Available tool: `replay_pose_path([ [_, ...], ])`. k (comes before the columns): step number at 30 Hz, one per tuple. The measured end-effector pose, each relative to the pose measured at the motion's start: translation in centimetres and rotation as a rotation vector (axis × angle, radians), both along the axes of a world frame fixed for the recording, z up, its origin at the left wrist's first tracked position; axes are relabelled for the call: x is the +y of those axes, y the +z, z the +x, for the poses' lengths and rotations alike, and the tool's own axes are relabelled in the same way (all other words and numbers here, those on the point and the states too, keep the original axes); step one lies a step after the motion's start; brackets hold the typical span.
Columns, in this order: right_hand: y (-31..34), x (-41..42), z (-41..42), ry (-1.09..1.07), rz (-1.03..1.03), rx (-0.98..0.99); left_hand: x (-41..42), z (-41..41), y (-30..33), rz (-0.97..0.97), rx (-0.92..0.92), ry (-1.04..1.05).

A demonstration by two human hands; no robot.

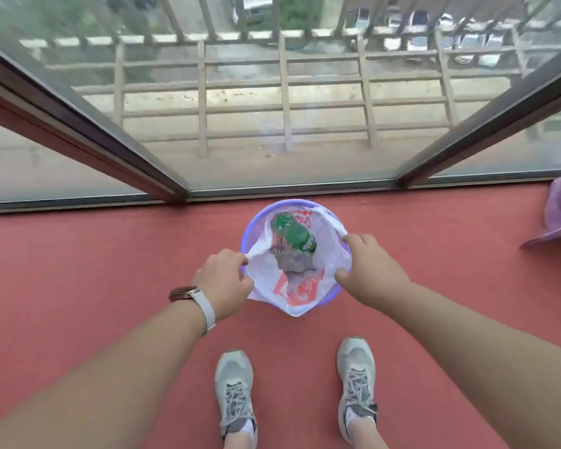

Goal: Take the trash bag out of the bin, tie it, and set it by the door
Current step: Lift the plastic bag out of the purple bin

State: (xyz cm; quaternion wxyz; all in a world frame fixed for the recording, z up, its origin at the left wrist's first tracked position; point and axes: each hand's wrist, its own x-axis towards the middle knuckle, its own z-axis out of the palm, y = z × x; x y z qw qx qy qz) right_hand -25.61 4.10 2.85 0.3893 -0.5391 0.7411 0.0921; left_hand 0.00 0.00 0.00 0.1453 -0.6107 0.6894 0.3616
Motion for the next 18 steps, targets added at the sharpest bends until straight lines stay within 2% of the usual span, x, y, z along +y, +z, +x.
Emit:
replay_pose_path([
  [4,-3.3,-1.8,0.2,-0.134,-0.041,-0.001,-0.3,0.8,-2.9,-0.216,-0.078,-0.01],
  [8,-6.4,-2.6,0.2,-0.366,0.011,-0.017,-0.4,1.4,-4.5,0.001,-0.189,0.059],
  [11,-8.1,-2.7,0.1,-0.385,0.069,-0.042,-0.8,1.4,-4.8,0.13,-0.204,0.127],
  [14,-8.8,-2.4,0.2,-0.331,0.043,-0.05,-0.7,1.1,-4.5,0.12,-0.147,0.157],
  [18,-8.1,-2.1,0.7,-0.308,-0.043,-0.051,-0.6,0.0,-4.3,0.075,0.089,0.369],
])
